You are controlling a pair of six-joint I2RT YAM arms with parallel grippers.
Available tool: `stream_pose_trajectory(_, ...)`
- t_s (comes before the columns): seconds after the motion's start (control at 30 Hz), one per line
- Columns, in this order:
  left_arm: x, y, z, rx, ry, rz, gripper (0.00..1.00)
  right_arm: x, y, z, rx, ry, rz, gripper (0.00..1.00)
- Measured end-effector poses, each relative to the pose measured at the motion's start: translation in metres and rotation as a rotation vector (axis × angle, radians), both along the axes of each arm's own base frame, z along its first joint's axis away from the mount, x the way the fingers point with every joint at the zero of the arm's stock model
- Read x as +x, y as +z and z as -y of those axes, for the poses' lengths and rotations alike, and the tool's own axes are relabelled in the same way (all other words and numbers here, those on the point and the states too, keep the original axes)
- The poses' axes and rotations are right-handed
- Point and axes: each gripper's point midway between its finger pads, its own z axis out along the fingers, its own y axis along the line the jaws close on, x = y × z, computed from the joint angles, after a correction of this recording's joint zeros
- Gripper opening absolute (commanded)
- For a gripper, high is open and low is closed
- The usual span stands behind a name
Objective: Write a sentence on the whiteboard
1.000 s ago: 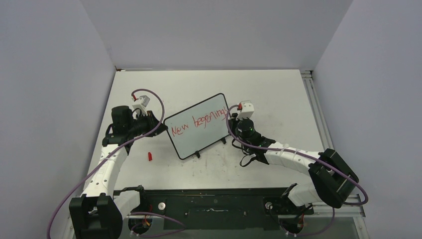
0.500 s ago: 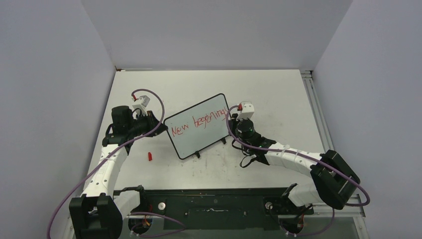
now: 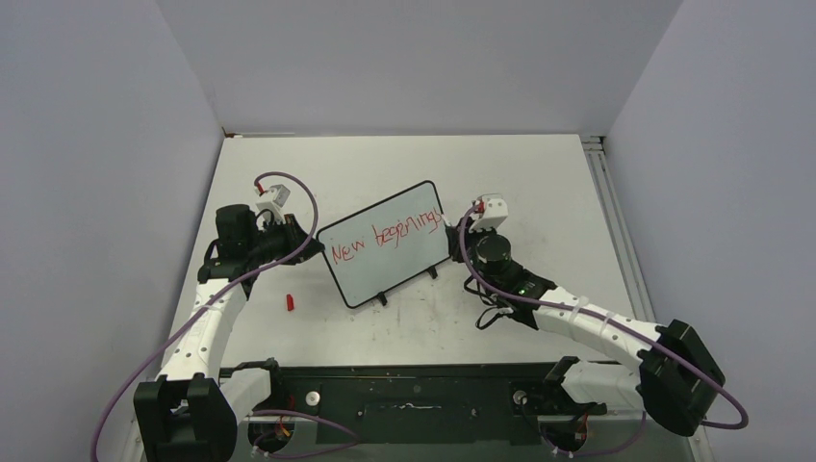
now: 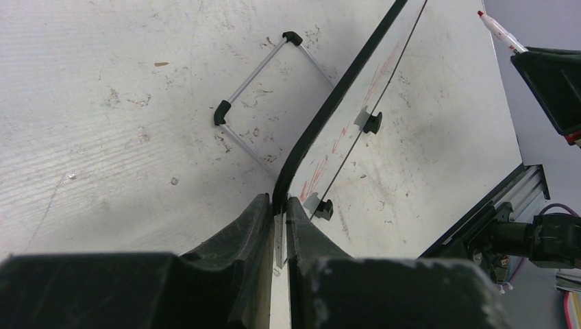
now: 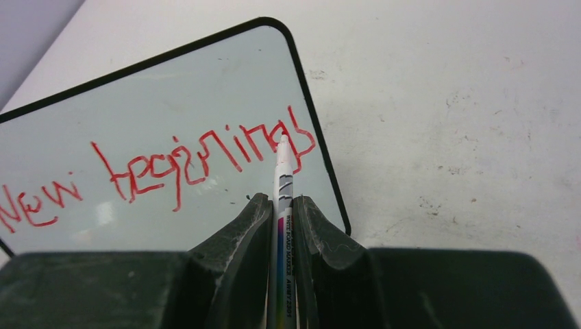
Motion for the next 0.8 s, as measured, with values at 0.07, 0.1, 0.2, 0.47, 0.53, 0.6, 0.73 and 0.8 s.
stream_pose_trajectory(0.07,0.0,0.0,0.0,0.0,0.0,0.0,0.0,-0.007,0.006,-0.003,0.014,0.027,0.013,0.05)
stream_pose_trajectory(0.1,0.0,0.0,0.0,0.0,0.0,0.0,0.0,-0.011,0.008,-0.006,0.02,0.047,0.018,0.05)
stream_pose_trajectory(0.2,0.0,0.0,0.0,0.0,0.0,0.0,0.0,-0.026,0.01,-0.021,0.031,0.12,0.02,0.05)
stream_pose_trajectory(0.47,0.0,0.0,0.0,0.0,0.0,0.0,0.0,-0.07,-0.01,-0.073,0.038,0.342,-0.018,0.05)
stream_pose_trajectory(0.53,0.0,0.0,0.0,0.0,0.0,0.0,0.0,-0.081,-0.022,-0.088,0.027,0.394,-0.041,0.05)
stream_pose_trajectory(0.6,0.0,0.0,0.0,0.0,0.0,0.0,0.0,-0.09,-0.036,-0.1,0.014,0.437,-0.068,0.05)
stream_pose_trajectory(0.73,0.0,0.0,0.0,0.0,0.0,-0.001,0.0,-0.106,-0.066,-0.122,-0.017,0.52,-0.14,0.05)
stream_pose_trajectory(0.8,0.0,0.0,0.0,0.0,0.0,-0.001,0.0,-0.109,-0.073,-0.129,-0.023,0.538,-0.157,0.05)
